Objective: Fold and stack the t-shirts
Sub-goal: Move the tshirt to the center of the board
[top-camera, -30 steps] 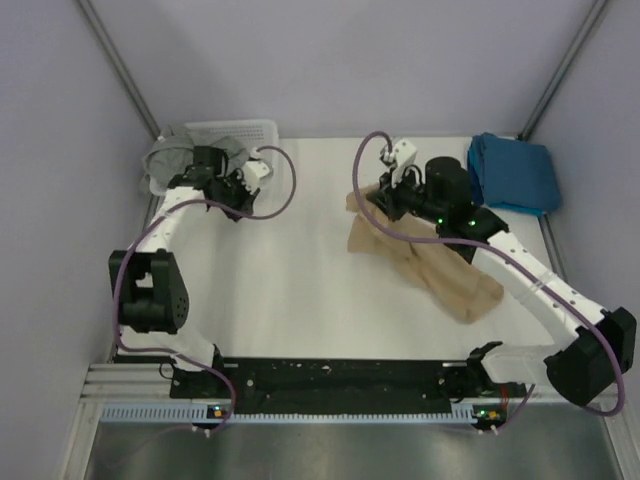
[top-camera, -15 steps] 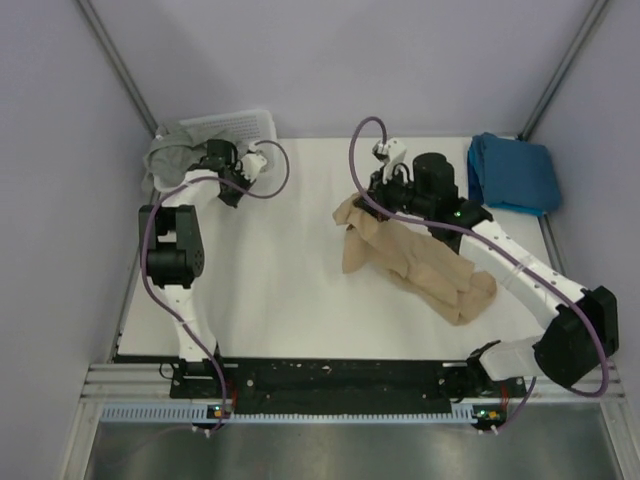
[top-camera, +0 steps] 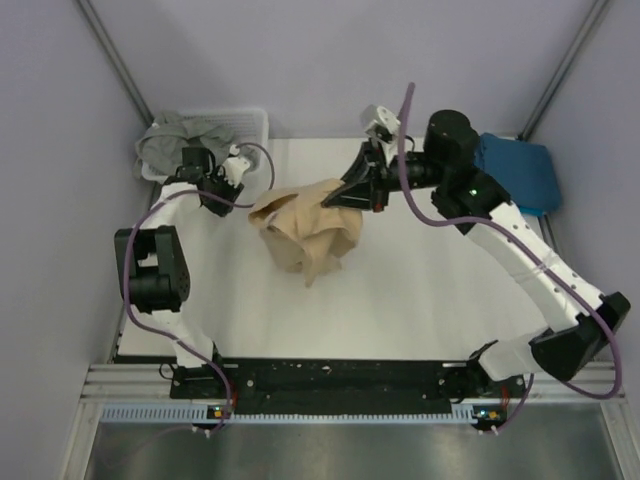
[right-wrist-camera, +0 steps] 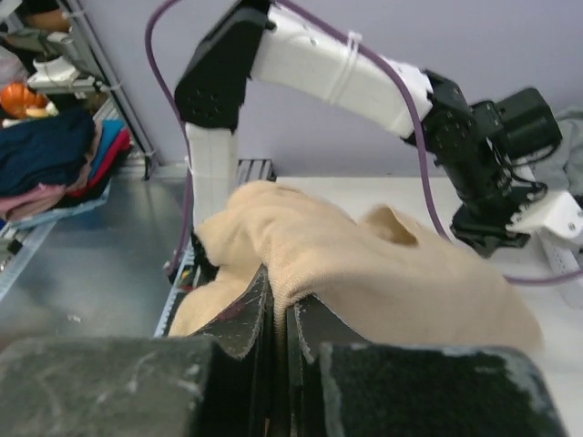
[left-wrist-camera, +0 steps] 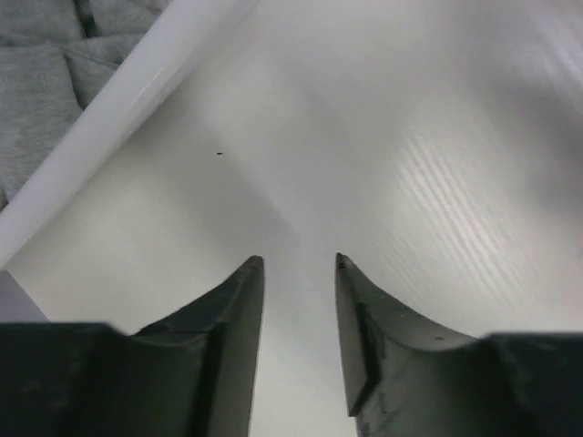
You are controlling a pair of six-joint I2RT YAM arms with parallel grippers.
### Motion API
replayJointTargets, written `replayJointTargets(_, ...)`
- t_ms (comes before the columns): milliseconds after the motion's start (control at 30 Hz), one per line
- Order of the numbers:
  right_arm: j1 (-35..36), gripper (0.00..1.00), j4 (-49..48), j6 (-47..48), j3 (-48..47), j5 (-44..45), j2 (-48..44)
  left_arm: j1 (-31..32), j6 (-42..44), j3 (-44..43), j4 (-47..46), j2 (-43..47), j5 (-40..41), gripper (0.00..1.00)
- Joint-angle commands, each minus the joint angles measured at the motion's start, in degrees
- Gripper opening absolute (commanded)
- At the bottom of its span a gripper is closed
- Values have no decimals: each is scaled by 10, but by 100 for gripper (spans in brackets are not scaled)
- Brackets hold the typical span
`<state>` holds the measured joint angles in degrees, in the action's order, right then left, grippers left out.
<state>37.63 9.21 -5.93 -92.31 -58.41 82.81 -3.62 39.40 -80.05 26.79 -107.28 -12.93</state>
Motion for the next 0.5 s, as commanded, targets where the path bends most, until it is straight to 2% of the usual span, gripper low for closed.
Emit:
replayJointTargets(0, -89, 0, -21, 34, 105, -98, -76, 3, 13, 26, 11, 114, -85, 47)
replayJointTargets(67, -154, 0, -11, 56, 179, -43, -78, 2, 15, 26, 35, 126, -95, 53)
replayJointTargets(167, -207, 1, 5, 122, 235, 118, -34, 3, 21, 31, 50, 135, -106, 57)
replayJointTargets(233, -222, 15, 8, 145, 233, 243, 19, 4, 15, 34, 55, 136, -112, 58)
replayJointTargets(300, -230, 40, 22, 154, 190, 362, 86, 5, 14, 38, 67, 138, -124, 59)
replayJointTargets(367, -241, 47, 78, 139, 108, 455, 163, 11, 18, 46, 84, 145, -128, 60)
replayJointTargets(400, -248, 48, 113, 123, 36, 491, 204, 12, 25, 52, 95, 150, -131, 60)
replayJointTargets(467, -263, 51, 184, 85, -52, 500, 262, 16, 38, 67, 114, 167, -137, 61)
